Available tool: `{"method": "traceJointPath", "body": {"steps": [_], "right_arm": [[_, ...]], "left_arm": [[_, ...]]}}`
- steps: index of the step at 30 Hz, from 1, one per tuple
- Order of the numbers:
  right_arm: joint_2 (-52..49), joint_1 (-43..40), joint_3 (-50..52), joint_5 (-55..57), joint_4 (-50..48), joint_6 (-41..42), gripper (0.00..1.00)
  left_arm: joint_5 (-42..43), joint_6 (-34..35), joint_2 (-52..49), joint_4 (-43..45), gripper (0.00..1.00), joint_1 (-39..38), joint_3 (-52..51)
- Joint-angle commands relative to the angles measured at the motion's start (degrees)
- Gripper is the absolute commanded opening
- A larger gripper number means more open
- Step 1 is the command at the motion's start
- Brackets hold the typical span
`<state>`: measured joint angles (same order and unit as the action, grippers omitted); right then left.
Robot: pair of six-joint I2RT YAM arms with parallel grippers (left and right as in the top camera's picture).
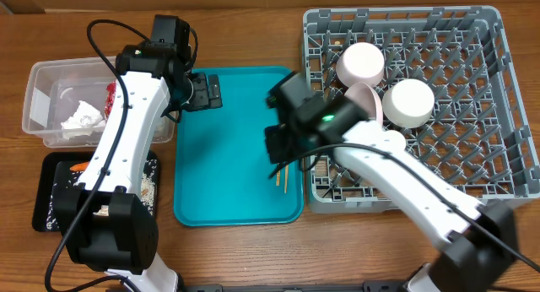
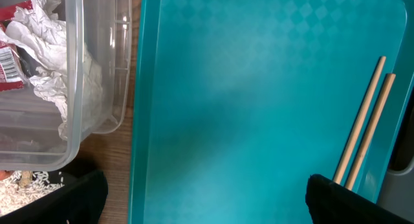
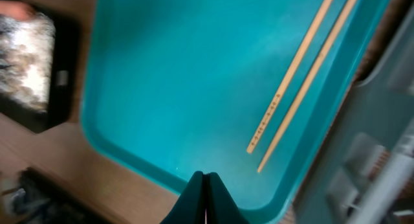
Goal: Sort waste into correct bins and load items into the dishwasher
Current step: 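Move the right gripper left over the chopsticks on the teal tray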
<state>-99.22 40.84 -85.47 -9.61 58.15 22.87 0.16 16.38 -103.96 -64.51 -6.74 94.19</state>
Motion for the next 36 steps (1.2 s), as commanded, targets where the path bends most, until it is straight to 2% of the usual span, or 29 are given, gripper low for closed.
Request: {"method": "traceJointPath", "body": {"steps": [1, 11, 19, 27, 32, 36], "right_arm": [[-5.05, 2.49, 0.31, 10.64, -1.16, 7.17, 0.05], [-13.55, 2.54, 0.31, 16.00, -8.98, 14.53, 0.11], [-15.67, 2.49, 0.31, 25.35, -14.38, 14.69, 0.21], [-17.75, 2.49, 0.31, 27.26, -15.54, 14.69, 0.25], [-19.58, 2.03, 0.31, 27.58, -16.94, 14.69, 0.31], [-19.80, 1.07, 0.31, 27.61, -17.88, 14.69, 0.32]], "left_arm": [[-0.37, 0.35, -0.72, 0.07, 1.00, 0.07, 0.04], [-0.37, 0.35, -0.72, 0.07, 1.00, 0.07, 0.04], [-0.37, 0.35, -0.72, 0.07, 1.00, 0.07, 0.04], [-0.37, 0.35, -0.72, 0.07, 1.00, 0.07, 0.04], [-0.37, 0.35, -0.72, 0.07, 1.00, 0.07, 0.04], [-0.37, 0.35, -0.72, 0.07, 1.00, 0.07, 0.04]]}}
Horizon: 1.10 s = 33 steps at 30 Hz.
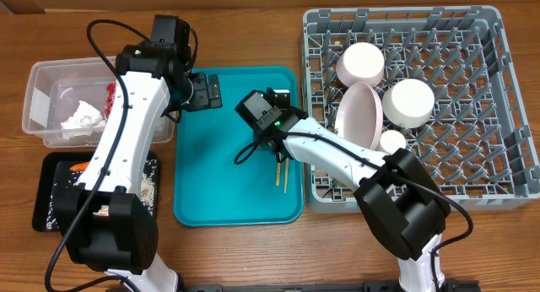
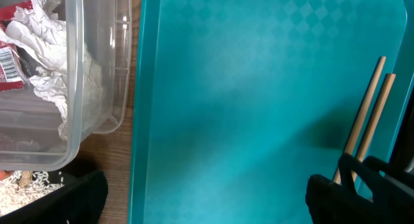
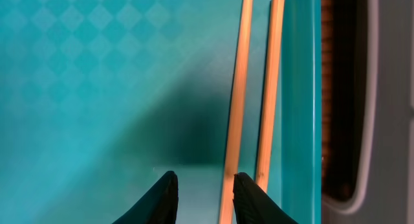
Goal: Sort waste into correct bins and load items into the dishwasher
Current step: 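Move the right gripper left over the chopsticks on the teal tray, then lower the right gripper and close on the wooden chopsticks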
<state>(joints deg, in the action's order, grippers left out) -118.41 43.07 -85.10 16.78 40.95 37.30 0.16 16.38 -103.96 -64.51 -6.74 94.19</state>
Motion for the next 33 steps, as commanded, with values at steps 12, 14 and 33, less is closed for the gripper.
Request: {"method": "traceJointPath", "body": {"steps": [12, 14, 33], "right_arm": [[-0.94, -3.23, -0.02, -0.22, -2.34, 2.16, 0.32], [-0.98, -3.23, -0.02, -1.29, -2.32, 2.16, 0.32], [-1.53, -3.23, -0.02, -2.93, -1.97, 2.19, 0.32]], "left_arm": [[-0.37, 0.35, -0.72, 0.07, 1.00, 0.02, 0.04], [-0.37, 0.35, -0.72, 0.07, 1.00, 0.02, 0.04], [-0.37, 0.35, -0.72, 0.07, 1.00, 0.02, 0.04]]}}
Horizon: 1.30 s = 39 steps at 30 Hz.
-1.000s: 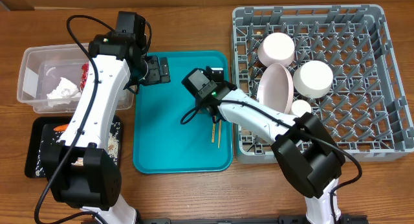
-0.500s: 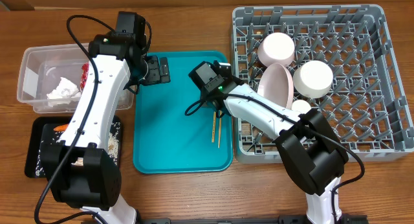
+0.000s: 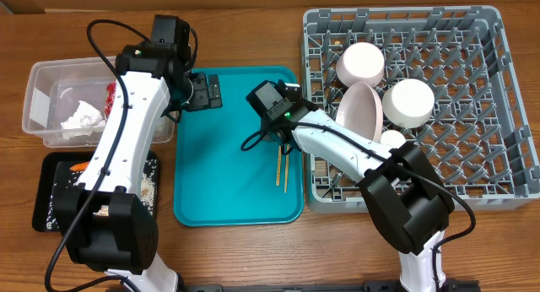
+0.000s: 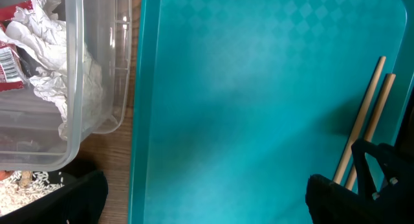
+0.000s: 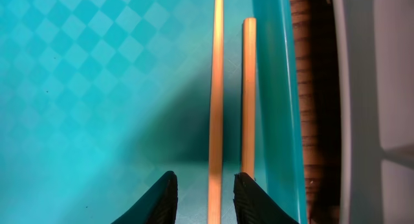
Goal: Sort waste into correct bins and load items into the dishwasher
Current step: 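Lower the right gripper and close on the wooden chopsticks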
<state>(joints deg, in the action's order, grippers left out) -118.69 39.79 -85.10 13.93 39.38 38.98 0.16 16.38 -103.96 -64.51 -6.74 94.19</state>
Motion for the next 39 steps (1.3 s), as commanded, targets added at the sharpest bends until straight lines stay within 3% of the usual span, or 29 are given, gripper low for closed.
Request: {"method": "traceJointPath", "body": {"steps": [1, 25, 39], "right_arm": [[-1.40, 0.04, -0.02, -0.09, -0.52, 0.50, 0.32], [-1.92, 0.04, -0.02, -2.03, -1.18, 0.50, 0.31], [-1.97, 0.04, 1.16, -2.32, -2.56, 0.55, 0.31]], "left_arm": [[-0.37, 0.35, -0.72, 0.07, 1.00, 0.02, 0.04], [-2.43, -0.50, -0.70, 1.42, 1.00, 0.33, 0.04], [2.47, 0.11, -0.70, 1.09, 1.00, 19.74, 0.09]]}}
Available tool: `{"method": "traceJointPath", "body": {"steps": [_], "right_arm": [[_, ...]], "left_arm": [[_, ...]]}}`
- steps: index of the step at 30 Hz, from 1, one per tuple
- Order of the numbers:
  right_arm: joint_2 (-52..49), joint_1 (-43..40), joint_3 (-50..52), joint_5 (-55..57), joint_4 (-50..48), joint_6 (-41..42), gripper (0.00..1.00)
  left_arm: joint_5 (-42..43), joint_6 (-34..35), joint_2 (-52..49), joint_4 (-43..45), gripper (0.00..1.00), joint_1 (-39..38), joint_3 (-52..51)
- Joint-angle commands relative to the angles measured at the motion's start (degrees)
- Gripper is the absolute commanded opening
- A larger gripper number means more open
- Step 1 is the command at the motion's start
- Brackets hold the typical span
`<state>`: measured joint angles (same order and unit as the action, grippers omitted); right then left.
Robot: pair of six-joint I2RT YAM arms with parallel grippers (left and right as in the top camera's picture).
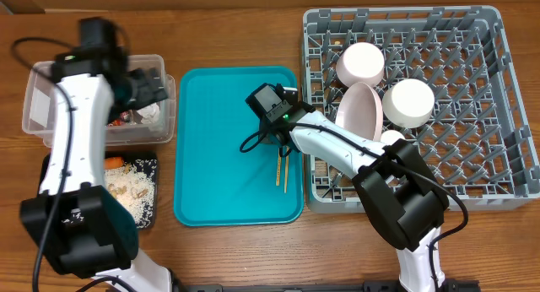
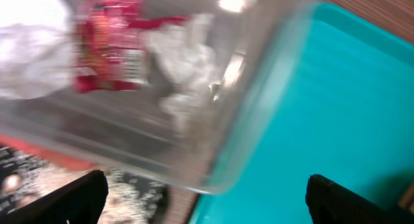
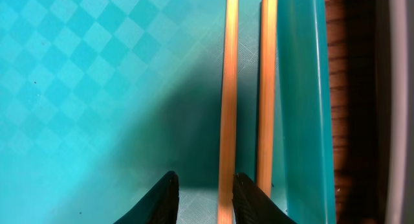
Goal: Sort waste into correct bins and load items into the dishwasher
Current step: 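Lower the right gripper and close on the wooden chopsticks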
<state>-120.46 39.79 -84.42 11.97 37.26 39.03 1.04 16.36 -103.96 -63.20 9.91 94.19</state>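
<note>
Two wooden chopsticks (image 3: 228, 88) lie side by side along the right edge of the teal tray (image 1: 219, 182). My right gripper (image 3: 204, 199) is open, low over them. The left chopstick runs into the gap, close against the right finger (image 3: 249, 198); the other chopstick lies outside it. My left gripper (image 2: 207, 201) is wide open and holds nothing, over the right end of the clear waste bin (image 2: 213, 120). That bin holds a red wrapper (image 2: 110, 52) and crumpled white paper (image 2: 184, 62). The left wrist view is blurred.
The grey dish rack (image 1: 456, 148) stands to the right of the tray, with a pink bowl (image 1: 361, 62), a white cup (image 1: 407, 102) and a pink plate (image 1: 359, 115) in it. A black tray of rice scraps (image 1: 126, 191) sits below the clear bin.
My left arm has moved from the tray's upper left corner to over the clear bin, and the black food tray now shows. My right gripper stays open at the chopsticks, barely shifted.
At first my right gripper was shut, high over the tray, and the left was open at the tray's top left. Then the right was open, low beside the chopsticks, and stayed so. Now the left hangs over the clear bin.
</note>
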Motion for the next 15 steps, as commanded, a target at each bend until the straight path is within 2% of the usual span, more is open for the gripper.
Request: {"method": "traceJointPath", "body": {"steps": [1, 6, 15], "right_arm": [[-0.20, 0.04, 0.48, -0.50, -0.50, 0.50, 0.31], [-0.20, 0.04, 0.48, -1.84, -0.52, 1.75, 0.31], [-0.20, 0.59, 0.48, -2.16, -0.94, 1.51, 0.31]], "left_arm": [[2.47, 0.13, -0.70, -0.20, 1.00, 4.15, 0.09], [4.61, 0.15, -0.70, -0.13, 1.00, 6.62, 0.09], [4.57, 0.15, -0.70, -0.20, 1.00, 6.14, 0.09]]}}
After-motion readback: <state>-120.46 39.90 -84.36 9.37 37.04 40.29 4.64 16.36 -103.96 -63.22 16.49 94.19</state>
